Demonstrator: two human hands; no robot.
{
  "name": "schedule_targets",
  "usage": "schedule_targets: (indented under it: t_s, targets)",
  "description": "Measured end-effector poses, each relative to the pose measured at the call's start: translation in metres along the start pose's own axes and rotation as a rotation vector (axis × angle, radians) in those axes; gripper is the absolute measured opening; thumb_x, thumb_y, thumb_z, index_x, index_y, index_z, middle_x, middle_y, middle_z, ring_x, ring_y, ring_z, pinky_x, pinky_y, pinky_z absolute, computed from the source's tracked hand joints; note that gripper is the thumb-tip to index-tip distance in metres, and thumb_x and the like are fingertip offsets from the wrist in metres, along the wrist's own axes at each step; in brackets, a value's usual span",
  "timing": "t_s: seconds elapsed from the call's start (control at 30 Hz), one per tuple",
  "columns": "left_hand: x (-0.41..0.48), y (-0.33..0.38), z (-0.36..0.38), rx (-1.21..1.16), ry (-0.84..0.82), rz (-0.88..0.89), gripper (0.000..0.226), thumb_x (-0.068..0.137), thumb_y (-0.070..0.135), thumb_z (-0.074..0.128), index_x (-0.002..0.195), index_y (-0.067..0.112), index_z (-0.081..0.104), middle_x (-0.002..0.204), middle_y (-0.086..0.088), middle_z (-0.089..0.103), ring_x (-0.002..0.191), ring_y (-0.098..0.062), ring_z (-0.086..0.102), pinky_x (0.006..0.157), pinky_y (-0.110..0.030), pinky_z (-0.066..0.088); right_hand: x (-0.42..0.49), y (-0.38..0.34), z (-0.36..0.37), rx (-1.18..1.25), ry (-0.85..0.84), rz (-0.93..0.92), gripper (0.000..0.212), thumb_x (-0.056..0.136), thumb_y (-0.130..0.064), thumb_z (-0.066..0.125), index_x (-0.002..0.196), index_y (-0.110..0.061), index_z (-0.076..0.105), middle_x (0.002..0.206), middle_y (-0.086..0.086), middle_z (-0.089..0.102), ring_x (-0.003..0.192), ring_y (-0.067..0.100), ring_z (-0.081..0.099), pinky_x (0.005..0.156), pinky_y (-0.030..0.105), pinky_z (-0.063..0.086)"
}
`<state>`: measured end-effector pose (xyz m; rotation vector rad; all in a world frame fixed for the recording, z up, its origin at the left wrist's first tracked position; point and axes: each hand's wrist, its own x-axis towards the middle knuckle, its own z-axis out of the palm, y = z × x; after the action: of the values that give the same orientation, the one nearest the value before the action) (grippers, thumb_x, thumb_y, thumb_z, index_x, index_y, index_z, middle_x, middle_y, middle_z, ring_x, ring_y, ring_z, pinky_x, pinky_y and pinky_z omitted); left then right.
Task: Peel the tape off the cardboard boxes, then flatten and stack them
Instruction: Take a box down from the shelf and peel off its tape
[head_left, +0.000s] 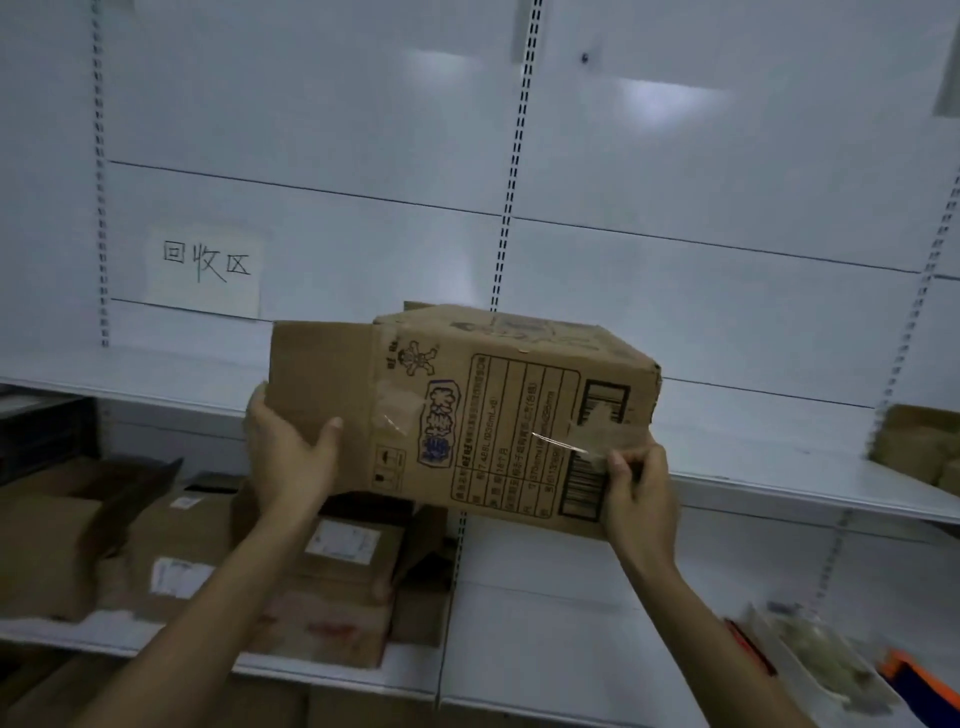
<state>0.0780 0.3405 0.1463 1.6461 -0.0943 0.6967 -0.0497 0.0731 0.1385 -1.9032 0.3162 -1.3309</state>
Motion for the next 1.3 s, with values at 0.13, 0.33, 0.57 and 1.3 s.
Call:
schedule_targets:
  t_s: [0.13, 0.33, 0.57, 1.3]
  targets:
    - [-0.020, 0.034, 0.031, 0.501, 0.013, 0.500, 0.103, 0.084, 0.042, 0.062, 0.149, 0.016, -0.014, 0.155, -0.008, -0.023, 0.143, -0.023, -0.019, 0.113, -0.049, -0.011, 0.023, -0.009, 0.004, 0.016, -0.006, 0.043, 0.013, 0.097, -0.013, 0.050, 0.084, -0.013, 0.047, 0.082, -0.006, 0.055, 0.076, 0.009, 0.054, 0.061, 0.022, 0.042]
    - [0.000, 0.113, 0.120, 0.785, -0.312, 0.935, 0.067, 0.092, 0.066, 0.015, 0.150, 0.031, 0.011, 0.159, 0.000, 0.009, 0.146, -0.017, 0.000, 0.112, -0.054, -0.015, 0.050, 0.011, 0.012, -0.070, -0.050, 0.061, 0.015, 0.096, -0.014, 0.053, 0.083, -0.014, 0.046, 0.089, 0.000, 0.054, 0.079, 0.013, 0.053, 0.066, 0.024, 0.045]
    - [0.031, 0.103, 0.203, 0.764, -0.330, 0.917, 0.062, 0.088, 0.069, 0.029, 0.135, 0.029, 0.042, 0.133, -0.002, 0.049, 0.126, -0.021, 0.039, 0.107, -0.044, 0.023, 0.054, 0.063, 0.012, -0.393, 0.156, -0.151, 0.009, 0.089, -0.017, 0.064, 0.086, -0.015, 0.056, 0.097, -0.004, 0.042, 0.089, 0.016, 0.047, 0.071, 0.033, 0.045]
    - [0.068, 0.047, 0.250, 0.469, 0.163, 1.236, 0.053, 0.091, 0.064, 0.039, 0.111, 0.022, 0.065, 0.101, -0.002, 0.066, 0.094, -0.024, 0.060, 0.087, -0.039, 0.034, 0.100, 0.090, 0.106, -0.370, 0.236, -0.758, 0.022, 0.090, -0.024, 0.068, 0.091, -0.003, 0.073, 0.073, 0.008, 0.063, 0.063, 0.019, 0.057, 0.051, 0.034, 0.047]
